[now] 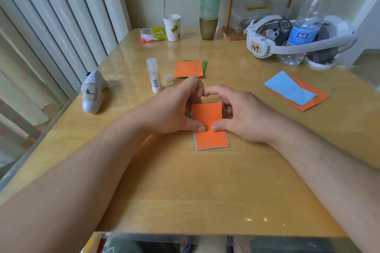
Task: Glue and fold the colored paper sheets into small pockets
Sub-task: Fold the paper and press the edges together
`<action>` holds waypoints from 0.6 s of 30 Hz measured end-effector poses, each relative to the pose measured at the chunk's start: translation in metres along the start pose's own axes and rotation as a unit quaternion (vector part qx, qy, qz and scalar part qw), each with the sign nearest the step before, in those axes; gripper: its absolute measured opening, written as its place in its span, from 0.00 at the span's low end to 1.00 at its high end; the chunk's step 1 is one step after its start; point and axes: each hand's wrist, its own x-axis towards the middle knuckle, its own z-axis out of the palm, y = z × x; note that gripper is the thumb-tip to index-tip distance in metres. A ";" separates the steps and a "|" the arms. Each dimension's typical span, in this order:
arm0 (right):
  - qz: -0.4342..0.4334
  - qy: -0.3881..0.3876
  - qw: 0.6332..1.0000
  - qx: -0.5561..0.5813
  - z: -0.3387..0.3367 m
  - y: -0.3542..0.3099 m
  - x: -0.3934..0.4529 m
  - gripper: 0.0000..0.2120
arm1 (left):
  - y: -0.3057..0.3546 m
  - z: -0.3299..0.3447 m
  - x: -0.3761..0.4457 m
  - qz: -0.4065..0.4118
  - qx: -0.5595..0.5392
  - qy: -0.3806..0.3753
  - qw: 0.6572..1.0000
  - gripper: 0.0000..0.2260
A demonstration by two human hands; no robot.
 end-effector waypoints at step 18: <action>0.003 0.004 1.000 0.003 -0.001 0.005 0.004 0.32 | -0.006 -0.003 0.000 -0.013 -0.008 -0.009 1.000 0.28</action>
